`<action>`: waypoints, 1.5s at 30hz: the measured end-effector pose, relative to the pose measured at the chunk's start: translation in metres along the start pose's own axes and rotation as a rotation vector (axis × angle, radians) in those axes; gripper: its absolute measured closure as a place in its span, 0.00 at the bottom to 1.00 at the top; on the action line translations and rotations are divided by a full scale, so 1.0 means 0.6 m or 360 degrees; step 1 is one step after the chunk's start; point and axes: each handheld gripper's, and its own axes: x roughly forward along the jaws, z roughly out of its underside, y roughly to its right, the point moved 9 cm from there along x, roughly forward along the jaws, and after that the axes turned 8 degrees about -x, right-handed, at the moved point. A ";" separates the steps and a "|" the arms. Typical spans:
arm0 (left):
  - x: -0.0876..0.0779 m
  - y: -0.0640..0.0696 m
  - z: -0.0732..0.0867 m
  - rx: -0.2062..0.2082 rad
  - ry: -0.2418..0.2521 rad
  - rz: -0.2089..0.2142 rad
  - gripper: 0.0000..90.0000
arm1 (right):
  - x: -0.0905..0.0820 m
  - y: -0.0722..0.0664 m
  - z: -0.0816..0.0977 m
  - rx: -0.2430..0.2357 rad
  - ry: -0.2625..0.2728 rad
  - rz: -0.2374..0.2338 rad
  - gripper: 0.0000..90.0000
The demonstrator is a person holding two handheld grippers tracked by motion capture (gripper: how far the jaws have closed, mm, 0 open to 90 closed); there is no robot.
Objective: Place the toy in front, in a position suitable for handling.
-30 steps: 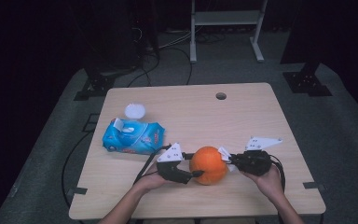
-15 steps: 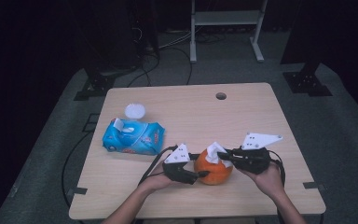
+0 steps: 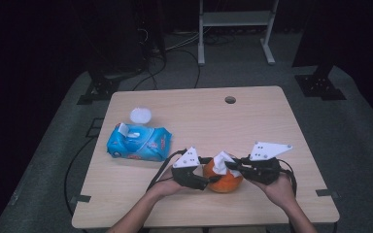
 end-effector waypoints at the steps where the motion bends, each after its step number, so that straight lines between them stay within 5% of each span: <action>1: -0.001 -0.001 0.000 -0.0005 0.0004 -0.0002 0.40 | -0.001 0.007 0.002 0.0022 -0.0003 0.0009 0.94; 4: -0.005 -0.007 0.003 -0.0028 0.0007 -0.0020 0.40 | -0.011 0.042 0.029 0.0098 -0.0071 0.0119 0.94; 6: -0.004 -0.008 0.003 -0.0043 0.0020 -0.0024 0.40 | -0.019 0.048 0.046 0.0147 -0.0089 0.0122 0.94; 11: 0.001 -0.010 -0.002 -0.0066 0.0034 -0.0050 0.37 | -0.029 0.017 0.057 0.0165 -0.0054 0.0034 0.93; 17: 0.010 0.014 -0.001 0.0012 0.0007 0.0004 0.40 | -0.011 -0.009 0.003 0.0015 0.0012 -0.0020 0.94; 21: 0.006 0.009 0.002 -0.0004 0.0012 0.0004 0.41 | 0.005 0.022 -0.004 0.0042 -0.0010 0.0011 0.94; 26: -0.001 -0.004 0.005 -0.0029 0.0033 -0.0030 0.38 | -0.009 0.050 0.030 0.0099 -0.0065 0.0115 0.94; 31: 0.003 -0.005 0.002 -0.0044 0.0036 -0.0045 0.38 | -0.031 0.022 0.062 0.0154 -0.0041 0.0073 0.94; 37: 0.011 0.009 0.000 -0.0019 0.0023 -0.0013 0.40 | -0.016 -0.020 0.019 0.0015 0.0004 0.0001 0.94; 42: 0.009 0.010 0.003 0.0003 0.0016 0.0001 0.40 | 0.008 0.012 -0.006 -0.0024 -0.0010 0.0057 0.94; 45: 0.007 0.004 0.004 -0.0018 0.0032 -0.0007 0.40 | 0.003 0.041 0.006 0.0037 -0.0027 0.0123 0.94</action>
